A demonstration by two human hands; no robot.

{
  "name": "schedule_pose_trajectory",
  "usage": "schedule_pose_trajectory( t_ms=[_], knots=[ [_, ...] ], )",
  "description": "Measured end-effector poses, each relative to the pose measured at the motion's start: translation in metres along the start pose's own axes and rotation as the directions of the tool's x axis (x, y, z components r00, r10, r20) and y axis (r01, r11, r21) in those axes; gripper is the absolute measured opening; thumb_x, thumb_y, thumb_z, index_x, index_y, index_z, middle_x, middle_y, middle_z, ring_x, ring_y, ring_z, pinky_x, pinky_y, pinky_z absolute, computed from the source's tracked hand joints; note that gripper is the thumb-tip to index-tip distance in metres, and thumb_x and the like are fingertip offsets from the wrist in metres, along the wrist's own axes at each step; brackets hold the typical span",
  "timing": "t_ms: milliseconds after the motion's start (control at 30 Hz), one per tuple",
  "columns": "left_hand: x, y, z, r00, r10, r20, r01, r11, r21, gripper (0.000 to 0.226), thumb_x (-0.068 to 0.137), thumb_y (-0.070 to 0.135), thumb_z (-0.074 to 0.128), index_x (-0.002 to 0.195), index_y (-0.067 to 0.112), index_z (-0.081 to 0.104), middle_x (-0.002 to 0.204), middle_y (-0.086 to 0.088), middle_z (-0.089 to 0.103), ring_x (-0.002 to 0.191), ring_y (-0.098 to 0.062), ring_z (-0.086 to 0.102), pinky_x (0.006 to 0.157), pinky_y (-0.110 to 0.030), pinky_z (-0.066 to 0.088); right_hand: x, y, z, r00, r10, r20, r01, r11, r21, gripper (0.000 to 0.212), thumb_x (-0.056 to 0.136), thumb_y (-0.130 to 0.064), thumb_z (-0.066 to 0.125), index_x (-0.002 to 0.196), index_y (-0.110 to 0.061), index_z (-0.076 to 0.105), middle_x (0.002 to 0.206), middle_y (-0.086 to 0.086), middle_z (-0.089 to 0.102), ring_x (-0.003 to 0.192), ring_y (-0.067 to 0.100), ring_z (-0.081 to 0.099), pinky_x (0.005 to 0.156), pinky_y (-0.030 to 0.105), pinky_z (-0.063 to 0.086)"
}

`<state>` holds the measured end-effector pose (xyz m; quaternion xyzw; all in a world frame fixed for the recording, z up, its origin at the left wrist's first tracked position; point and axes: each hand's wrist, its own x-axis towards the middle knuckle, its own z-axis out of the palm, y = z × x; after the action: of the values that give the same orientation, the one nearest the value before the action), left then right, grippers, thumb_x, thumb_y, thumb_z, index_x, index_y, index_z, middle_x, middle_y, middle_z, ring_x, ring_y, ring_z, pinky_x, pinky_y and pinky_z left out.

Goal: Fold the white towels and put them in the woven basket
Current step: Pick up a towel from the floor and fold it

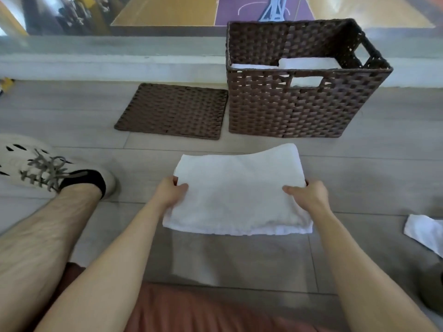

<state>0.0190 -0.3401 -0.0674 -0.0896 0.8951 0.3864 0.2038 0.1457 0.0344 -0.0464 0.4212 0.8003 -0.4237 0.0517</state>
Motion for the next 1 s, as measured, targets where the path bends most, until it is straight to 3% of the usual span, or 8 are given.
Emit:
schedule_pose_trajectory(
  t_ms=[167,300,467,567,667,767,867,1000],
  knots=[
    [-0.022,0.010,0.078,0.982,0.151,-0.114,-0.127,0.973,0.195,0.019,0.094,0.026,0.071,0.094,0.012,0.058,0.107,-0.009,0.061,0.099,-0.035,0.062,0.081,-0.044,0.055,0.016,0.045,-0.069,0.982,0.175,0.066,-0.154,0.958,-0.242,0.065,0.067,-0.061,0.089,0.106,-0.012,0.073,0.102,0.007,0.078,0.085,0.028,0.074,0.078,0.042,0.063],
    [-0.032,0.001,0.091,0.894,0.313,-0.320,-0.156,0.888,0.432,0.054,0.089,0.035,0.075,0.132,0.011,0.052,0.134,-0.017,0.050,0.116,-0.043,0.054,0.092,-0.054,0.051,0.013,0.056,-0.075,0.905,0.358,0.230,-0.322,0.930,-0.180,0.077,0.055,-0.045,0.105,0.102,0.004,0.069,0.098,0.018,0.079,0.088,0.036,0.078,0.083,0.051,0.066],
    [-0.038,-0.007,0.102,0.636,0.759,0.138,-0.621,0.399,0.674,0.050,0.106,0.051,0.047,0.144,0.022,0.061,0.151,-0.013,0.053,0.132,-0.039,0.052,0.110,-0.052,0.042,-0.003,0.017,-0.086,0.977,0.170,0.132,-0.154,0.980,-0.125,0.054,0.075,-0.032,0.090,0.114,0.000,0.072,0.098,0.016,0.076,0.088,0.034,0.075,0.082,0.048,0.066],
    [-0.032,-0.023,0.104,0.655,0.734,0.178,-0.672,0.459,0.581,0.054,0.107,0.050,0.043,0.150,0.023,0.061,0.159,-0.008,0.052,0.139,-0.036,0.049,0.117,-0.050,0.041,-0.038,-0.054,-0.079,0.996,-0.079,0.041,0.087,0.968,-0.237,0.053,0.079,-0.035,0.082,0.123,-0.007,0.070,0.106,0.010,0.074,0.097,0.032,0.071,0.077,0.038,0.059],
    [-0.045,0.006,0.080,0.912,0.410,0.016,-0.410,0.912,-0.017,0.043,0.111,0.042,0.044,0.123,0.021,0.079,0.141,-0.001,0.071,0.133,-0.027,0.060,0.109,-0.037,0.044,-0.095,-0.122,-0.042,0.891,-0.408,0.202,0.453,0.836,-0.311,0.049,0.091,-0.045,0.074,0.129,-0.015,0.064,0.114,0.003,0.070,0.103,0.026,0.068,0.079,0.035,0.053],
    [-0.047,0.043,0.041,0.986,-0.035,0.164,0.142,0.692,-0.708,0.075,0.107,0.071,0.031,0.112,0.014,0.079,0.086,0.002,0.080,0.083,-0.023,0.070,0.073,-0.035,0.047,-0.127,-0.141,-0.003,0.723,-0.422,0.547,0.555,0.827,-0.096,0.037,0.101,-0.052,0.063,0.117,-0.020,0.070,0.101,-0.004,0.077,0.086,0.016,0.075,0.081,0.038,0.064],
    [-0.033,0.035,0.015,0.947,-0.117,0.298,0.278,0.761,-0.586,0.082,0.088,0.086,0.056,0.113,0.010,0.076,0.092,-0.005,0.077,0.075,-0.023,0.066,0.069,-0.035,0.049,-0.099,-0.102,0.026,0.861,-0.344,0.375,0.422,0.894,-0.148,0.034,0.101,-0.048,0.061,0.109,-0.016,0.071,0.106,0.001,0.077,0.092,0.021,0.075,0.084,0.042,0.063],
    [-0.029,0.022,0.025,0.959,-0.125,0.254,0.212,0.911,-0.353,0.038,0.089,0.035,0.081,0.112,0.004,0.076,0.102,-0.011,0.082,0.086,-0.029,0.077,0.070,-0.036,0.058,-0.075,-0.053,0.047,0.966,-0.060,0.250,0.128,0.955,-0.268,0.096,0.085,-0.079,0.065,0.142,-0.003,0.052,0.131,0.012,0.065,0.114,0.032,0.066,0.085,0.038,0.052]
  ],
)
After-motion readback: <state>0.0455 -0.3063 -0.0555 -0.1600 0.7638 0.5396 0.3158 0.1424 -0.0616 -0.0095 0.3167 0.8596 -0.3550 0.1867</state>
